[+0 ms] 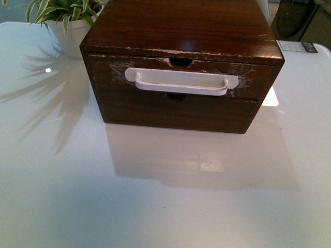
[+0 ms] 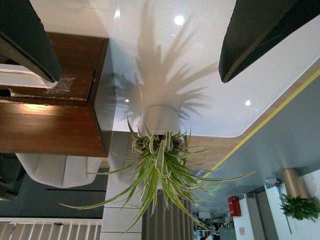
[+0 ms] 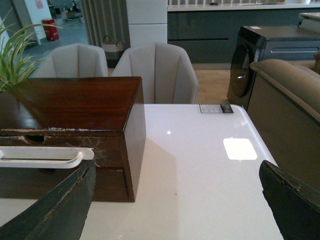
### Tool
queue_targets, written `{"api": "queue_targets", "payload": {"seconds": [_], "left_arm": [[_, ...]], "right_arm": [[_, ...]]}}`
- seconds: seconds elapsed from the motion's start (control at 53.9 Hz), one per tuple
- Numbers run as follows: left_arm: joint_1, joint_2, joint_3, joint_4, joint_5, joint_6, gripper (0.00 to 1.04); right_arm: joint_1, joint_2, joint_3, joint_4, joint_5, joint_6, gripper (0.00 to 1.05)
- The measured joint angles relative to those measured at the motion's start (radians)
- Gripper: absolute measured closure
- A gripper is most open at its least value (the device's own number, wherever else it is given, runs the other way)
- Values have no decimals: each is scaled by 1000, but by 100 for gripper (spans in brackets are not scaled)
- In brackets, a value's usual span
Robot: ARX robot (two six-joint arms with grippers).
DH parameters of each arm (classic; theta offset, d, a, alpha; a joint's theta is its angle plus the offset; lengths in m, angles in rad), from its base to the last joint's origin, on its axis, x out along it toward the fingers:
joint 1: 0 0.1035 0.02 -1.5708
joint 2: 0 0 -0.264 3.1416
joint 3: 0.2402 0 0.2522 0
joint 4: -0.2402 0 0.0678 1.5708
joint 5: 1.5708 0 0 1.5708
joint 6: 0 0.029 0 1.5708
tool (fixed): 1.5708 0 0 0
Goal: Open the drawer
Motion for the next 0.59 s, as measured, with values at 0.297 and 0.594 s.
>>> {"api": "queue_targets", "payload": {"seconds": [0.297, 0.594], "left_arm": [[0, 0, 0, 0, 0, 0, 8], [0, 0, 0, 0, 0, 0, 8]], "right_arm": [[0, 0, 0, 0, 0, 0, 9], [0, 0, 0, 0, 0, 0, 9]]}}
